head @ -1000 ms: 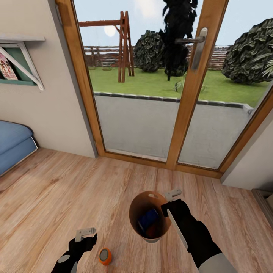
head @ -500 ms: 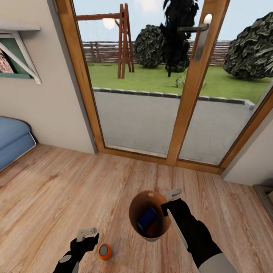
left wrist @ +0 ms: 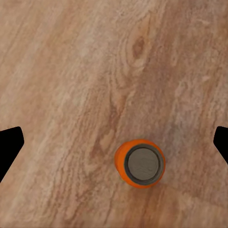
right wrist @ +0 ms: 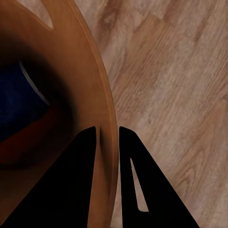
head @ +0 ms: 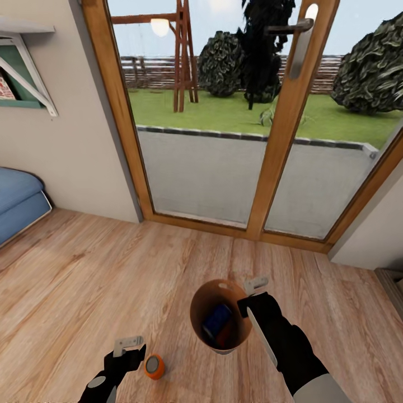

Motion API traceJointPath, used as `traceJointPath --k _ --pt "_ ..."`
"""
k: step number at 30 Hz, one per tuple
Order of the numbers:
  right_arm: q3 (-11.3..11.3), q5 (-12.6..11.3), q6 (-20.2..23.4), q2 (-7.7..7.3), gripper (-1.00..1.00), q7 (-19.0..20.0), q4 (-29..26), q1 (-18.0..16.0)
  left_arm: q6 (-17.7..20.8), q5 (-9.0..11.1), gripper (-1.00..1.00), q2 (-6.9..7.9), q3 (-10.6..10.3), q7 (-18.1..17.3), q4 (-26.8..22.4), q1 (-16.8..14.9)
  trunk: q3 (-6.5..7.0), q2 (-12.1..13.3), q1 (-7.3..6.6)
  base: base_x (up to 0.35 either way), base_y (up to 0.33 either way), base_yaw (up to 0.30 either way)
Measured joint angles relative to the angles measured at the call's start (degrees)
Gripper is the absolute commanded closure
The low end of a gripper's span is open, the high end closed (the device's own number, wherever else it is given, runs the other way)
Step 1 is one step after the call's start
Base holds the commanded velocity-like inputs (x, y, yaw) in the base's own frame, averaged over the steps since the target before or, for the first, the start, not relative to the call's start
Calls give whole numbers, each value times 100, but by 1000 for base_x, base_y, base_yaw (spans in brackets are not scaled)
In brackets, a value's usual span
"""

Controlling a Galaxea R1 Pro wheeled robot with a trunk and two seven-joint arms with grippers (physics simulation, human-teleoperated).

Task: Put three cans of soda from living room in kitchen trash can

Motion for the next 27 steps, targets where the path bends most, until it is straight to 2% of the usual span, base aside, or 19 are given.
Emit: traceJointPath --k 6,10,16,24,27 --pt "0 3 0 0 100 0 -1 -1 -12 0 -100 2 0 -3 0 0 -31 0 0 0 0 0" --pt "1 -16 -3 0 100 4 -1 -1 -199 0 -100 4 2 -7 6 0 -35 0 0 0 -43 0" --pt "0 31 3 0 100 -2 -1 -1 -252 0 -100 4 7 -8 3 0 -36 0 0 0 -35 0" --pt "2 -44 -6 1 100 6 -1 -1 -263 0 -100 4 7 -9 3 0 -36 0 0 0 -83 0" --pt "-1 54 5 0 100 -5 -1 0 -263 0 -100 4 8 -9 1 0 -36 0 0 0 -95 0"
